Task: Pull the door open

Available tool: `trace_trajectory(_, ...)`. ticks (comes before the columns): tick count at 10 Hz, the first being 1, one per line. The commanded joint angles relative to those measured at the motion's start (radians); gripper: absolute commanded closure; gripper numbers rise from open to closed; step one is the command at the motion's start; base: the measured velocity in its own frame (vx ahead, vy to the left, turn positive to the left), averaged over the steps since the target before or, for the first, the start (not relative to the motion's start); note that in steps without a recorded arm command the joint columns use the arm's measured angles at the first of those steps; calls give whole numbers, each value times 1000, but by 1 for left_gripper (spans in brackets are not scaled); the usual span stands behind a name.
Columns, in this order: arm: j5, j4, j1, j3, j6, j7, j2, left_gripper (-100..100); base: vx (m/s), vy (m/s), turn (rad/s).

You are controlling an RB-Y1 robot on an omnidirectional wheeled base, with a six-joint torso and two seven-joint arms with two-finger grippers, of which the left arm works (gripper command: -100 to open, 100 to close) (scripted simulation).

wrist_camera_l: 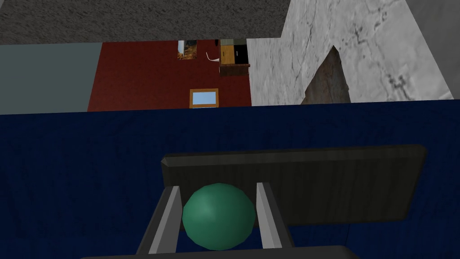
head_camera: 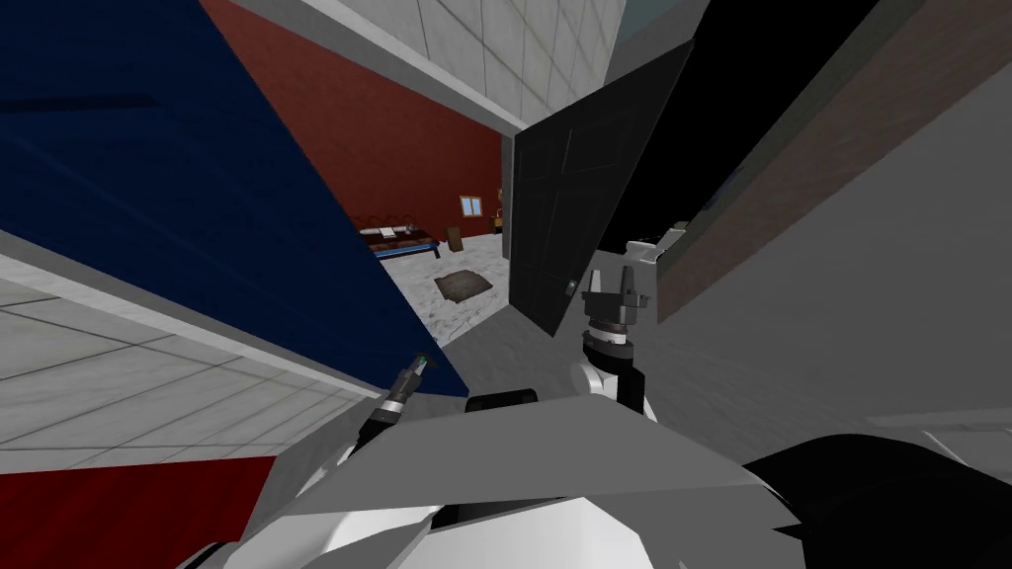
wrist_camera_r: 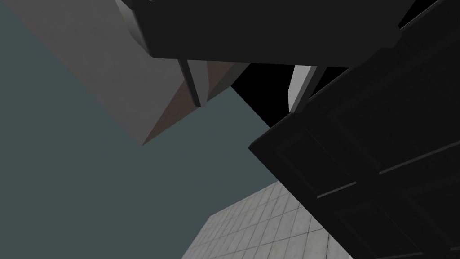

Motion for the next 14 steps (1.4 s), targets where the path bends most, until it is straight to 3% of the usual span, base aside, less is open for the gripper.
trace_trajectory(1,14,-16,-5,-13,29,-12,-8,100,-231,96,-175)
trace_trajectory(10,108,11,-121,-72,133,-82,-50,100,-207,106,-154)
trace_trajectory(14,138,20,-159,-91,167,-105,-64,100,-164,94,-113)
